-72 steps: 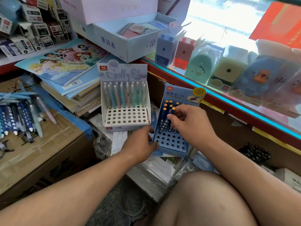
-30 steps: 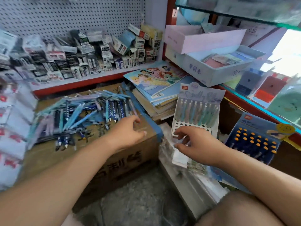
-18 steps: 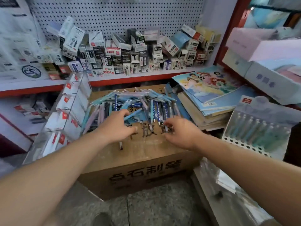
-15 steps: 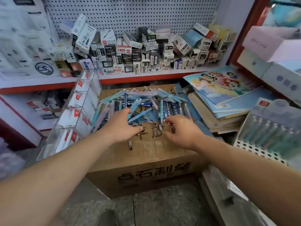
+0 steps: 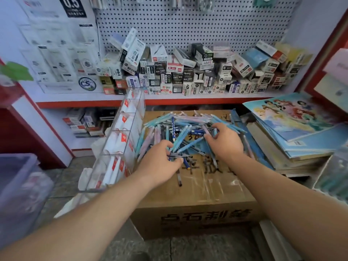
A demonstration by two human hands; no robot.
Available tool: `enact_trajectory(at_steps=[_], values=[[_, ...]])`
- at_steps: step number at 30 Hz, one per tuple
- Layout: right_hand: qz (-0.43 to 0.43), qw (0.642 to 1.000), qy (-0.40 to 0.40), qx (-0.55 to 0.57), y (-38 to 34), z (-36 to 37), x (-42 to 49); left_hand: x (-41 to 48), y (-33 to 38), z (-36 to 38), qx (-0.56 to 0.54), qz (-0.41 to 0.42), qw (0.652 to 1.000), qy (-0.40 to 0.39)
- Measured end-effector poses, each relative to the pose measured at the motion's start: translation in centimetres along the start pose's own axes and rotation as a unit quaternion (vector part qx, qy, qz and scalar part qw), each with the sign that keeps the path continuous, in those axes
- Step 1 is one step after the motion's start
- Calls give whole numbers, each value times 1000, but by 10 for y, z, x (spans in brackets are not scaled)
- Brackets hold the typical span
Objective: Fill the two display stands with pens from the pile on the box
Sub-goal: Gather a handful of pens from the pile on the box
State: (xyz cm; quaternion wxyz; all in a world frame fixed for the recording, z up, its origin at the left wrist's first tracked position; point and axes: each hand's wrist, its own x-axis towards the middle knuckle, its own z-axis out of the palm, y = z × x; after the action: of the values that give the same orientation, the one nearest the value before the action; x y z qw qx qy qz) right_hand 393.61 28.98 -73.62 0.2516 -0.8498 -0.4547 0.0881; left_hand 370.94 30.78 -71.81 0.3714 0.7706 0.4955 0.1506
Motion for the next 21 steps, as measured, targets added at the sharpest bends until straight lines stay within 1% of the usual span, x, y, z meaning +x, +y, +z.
enact_trajectory(at_steps=[2, 4, 7, 9, 11, 14, 16, 18, 21], values=[[1, 1000, 12, -9, -4, 5, 7, 2, -2, 0, -8, 4, 1000, 13], [-1, 1000, 25, -11, -5, 10, 10, 4, -3, 1, -12, 10, 1000, 11], [27, 1000, 10, 11, -3, 11, 8, 6, -1, 3, -7, 17, 1000, 4], [67, 996, -35, 47, -2, 5, 3, 9, -1, 6, -13, 15, 1000, -1], [103, 985, -95, 100, -1, -6, -8, 11, 1, 9, -25, 11, 1000, -6], [123, 968, -173, 136, 0, -25, -33, 15, 5, 12, -54, 4, 998, -20], [107, 960, -211, 148, -4, -32, -51, 15, 9, 16, -68, -5, 997, -40], [72, 959, -221, 160, -7, -35, -66, 16, 10, 21, -105, -19, 993, -59], [-3, 952, -232, 199, -11, -35, -86, 14, 13, 27, -242, -72, 963, -94]])
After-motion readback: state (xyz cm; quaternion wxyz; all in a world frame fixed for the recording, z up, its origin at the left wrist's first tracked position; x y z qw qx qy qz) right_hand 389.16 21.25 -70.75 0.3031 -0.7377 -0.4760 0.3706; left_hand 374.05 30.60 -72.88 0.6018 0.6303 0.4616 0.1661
